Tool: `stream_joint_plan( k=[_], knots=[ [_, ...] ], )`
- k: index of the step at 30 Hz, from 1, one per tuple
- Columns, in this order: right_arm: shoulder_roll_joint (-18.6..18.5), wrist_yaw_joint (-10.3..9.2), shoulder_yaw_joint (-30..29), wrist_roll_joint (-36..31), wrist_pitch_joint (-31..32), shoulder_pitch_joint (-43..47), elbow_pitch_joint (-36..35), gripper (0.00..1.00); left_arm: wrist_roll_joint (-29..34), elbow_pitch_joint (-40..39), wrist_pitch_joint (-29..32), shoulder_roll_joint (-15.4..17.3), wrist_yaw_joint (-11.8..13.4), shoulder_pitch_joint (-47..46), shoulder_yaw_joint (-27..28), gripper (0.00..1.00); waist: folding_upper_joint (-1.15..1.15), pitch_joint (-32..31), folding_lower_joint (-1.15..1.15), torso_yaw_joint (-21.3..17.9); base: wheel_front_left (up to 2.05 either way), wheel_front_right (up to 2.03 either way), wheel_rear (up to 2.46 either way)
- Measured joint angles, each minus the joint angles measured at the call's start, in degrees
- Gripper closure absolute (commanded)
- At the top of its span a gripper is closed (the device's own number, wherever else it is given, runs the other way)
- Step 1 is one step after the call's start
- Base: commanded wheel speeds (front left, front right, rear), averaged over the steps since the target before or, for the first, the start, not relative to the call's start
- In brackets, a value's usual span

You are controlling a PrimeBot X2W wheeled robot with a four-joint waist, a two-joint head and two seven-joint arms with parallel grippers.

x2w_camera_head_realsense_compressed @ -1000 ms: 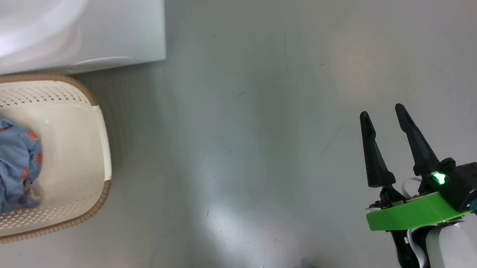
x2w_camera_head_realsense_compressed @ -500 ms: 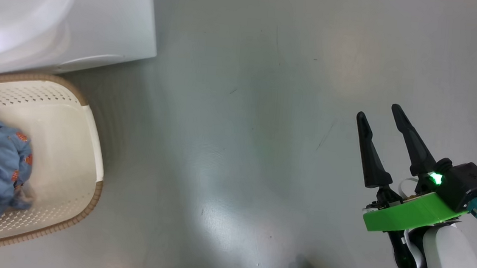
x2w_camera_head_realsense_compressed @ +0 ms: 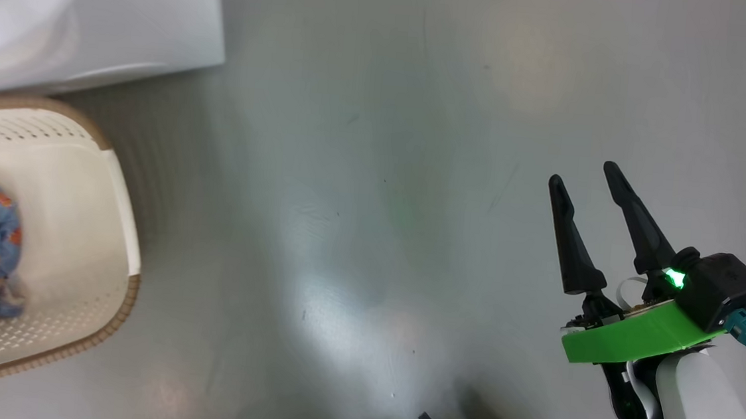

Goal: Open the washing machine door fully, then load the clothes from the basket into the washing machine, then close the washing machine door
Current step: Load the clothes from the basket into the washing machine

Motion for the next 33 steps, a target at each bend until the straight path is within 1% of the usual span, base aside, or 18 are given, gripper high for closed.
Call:
stream_joint_plan(
  k=[6, 8, 13, 14, 15, 24, 29, 33],
  knots=[
    [0.18, 0.00, 0.03, 0.10, -0.01, -1.05, -0.23, 0.00, 0.60, -0.02, -0.37, 0.16, 0.47, -2.50, -1.00, 1.00, 0.00, 2.40, 0.00, -1.10, 0.00, 0.00, 0.00],
    [0.30, 0.00, 0.08, 0.11, -0.01, -1.22, -0.38, 0.00, 0.62, 0.08, -0.37, 0.25, 0.96, -2.85, -1.36, 1.00, 0.00, 3.04, 0.00, -1.47, 0.00, 0.00, 0.00],
    [0.45, 0.00, -0.04, 0.11, -0.01, -1.24, -0.45, 0.00, 1.49, 0.67, -0.36, 0.42, 1.11, -3.02, -2.29, 1.00, 0.00, 4.24, 0.00, -2.05, 0.00, 0.00, 0.00],
    [0.60, 0.00, -0.15, 0.11, -0.01, -1.24, -0.44, 0.00, 1.49, 0.93, -0.45, 0.40, 1.34, -3.02, -2.48, 0.48, 0.00, 4.35, 0.00, -2.16, 0.00, 0.00, 0.00],
    [0.66, 0.00, -0.19, 0.11, -0.01, -1.24, -0.43, 0.00, 1.49, 0.99, -0.77, 0.37, 1.60, -3.02, -2.59, 0.00, 0.00, 4.32, 0.00, -2.13, 0.00, 0.00, 0.00],
    [0.76, 0.00, -0.41, 0.11, 0.00, -1.24, -0.24, 0.00, 1.35, 1.63, -0.88, 0.21, 1.43, -3.01, -3.39, 0.00, 0.00, 3.26, 0.00, -1.41, 0.00, 0.00, 0.00],
    [0.73, 0.00, -1.12, 0.11, -0.01, -1.24, -0.19, 0.00, 0.42, 1.97, -0.96, -0.81, 0.77, -2.59, -3.43, 0.00, 0.00, 2.14, 0.00, -0.59, 0.00, 0.00, 0.00],
    [0.64, 0.00, -1.42, 0.10, 0.00, -1.23, -0.08, 0.00, -0.26, 2.20, -1.49, -1.42, -0.25, -0.82, -3.39, 0.00, 0.00, 0.77, 0.00, 0.20, 0.00, 0.00, 0.00]
  ],
)
